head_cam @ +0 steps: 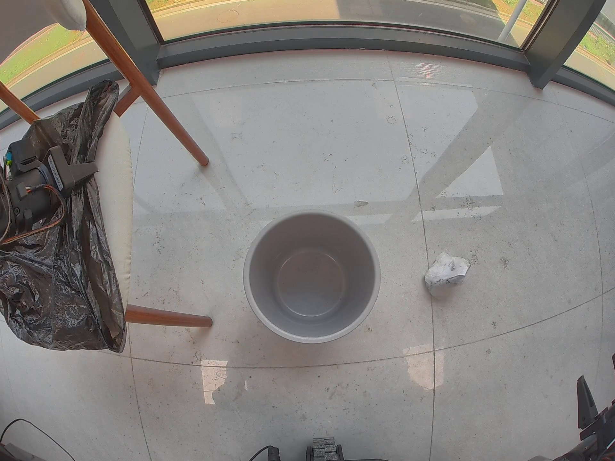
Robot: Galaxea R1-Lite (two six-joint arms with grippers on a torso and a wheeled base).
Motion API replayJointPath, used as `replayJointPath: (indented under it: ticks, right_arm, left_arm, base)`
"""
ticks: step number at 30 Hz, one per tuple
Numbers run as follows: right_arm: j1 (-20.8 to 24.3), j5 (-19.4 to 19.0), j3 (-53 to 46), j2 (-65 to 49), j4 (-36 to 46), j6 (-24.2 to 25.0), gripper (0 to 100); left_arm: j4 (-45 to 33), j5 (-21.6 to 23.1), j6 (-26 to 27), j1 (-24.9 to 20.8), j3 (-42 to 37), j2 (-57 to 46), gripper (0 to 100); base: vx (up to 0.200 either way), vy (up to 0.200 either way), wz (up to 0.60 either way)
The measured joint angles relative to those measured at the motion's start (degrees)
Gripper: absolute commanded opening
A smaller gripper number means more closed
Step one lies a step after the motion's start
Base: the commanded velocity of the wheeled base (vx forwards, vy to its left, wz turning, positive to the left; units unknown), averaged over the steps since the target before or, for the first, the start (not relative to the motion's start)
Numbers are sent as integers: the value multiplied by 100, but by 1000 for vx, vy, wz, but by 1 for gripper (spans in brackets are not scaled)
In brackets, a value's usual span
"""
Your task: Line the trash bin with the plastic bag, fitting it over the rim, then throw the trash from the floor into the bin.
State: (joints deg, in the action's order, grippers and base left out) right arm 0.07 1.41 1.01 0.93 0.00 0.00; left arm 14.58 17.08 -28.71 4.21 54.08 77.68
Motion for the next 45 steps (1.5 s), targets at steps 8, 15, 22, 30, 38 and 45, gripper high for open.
replayJointPath:
  ticks: [8,15,22,30,38,45]
  right_arm:
    - [0,0,0,0,0,0,100]
    - [-2,0,0,0,0,-2,100]
    - [0,0,-2,0,0,-10,100]
    - [2,-2,-5,0,-5,-18,100]
    - [9,-2,0,0,-5,-24,100]
    - [9,-2,0,0,-5,-13,100]
  left_arm:
    - [11,1270,-1204,293,-22,-229,0]
    - [33,2589,-2217,695,-157,-690,0]
    - [52,3612,-2907,1059,-472,-1293,0]
    - [50,4339,-3218,955,-1014,-2164,0]
    - [213,4941,-3260,358,-1123,-2597,0]
    - [978,4981,-3649,-557,-1001,-2543,0]
  base:
    - [0,0,0]
    - [0,0,0]
    - [0,0,0]
    - [0,0,0]
    - [0,0,0]
    - [0,0,0]
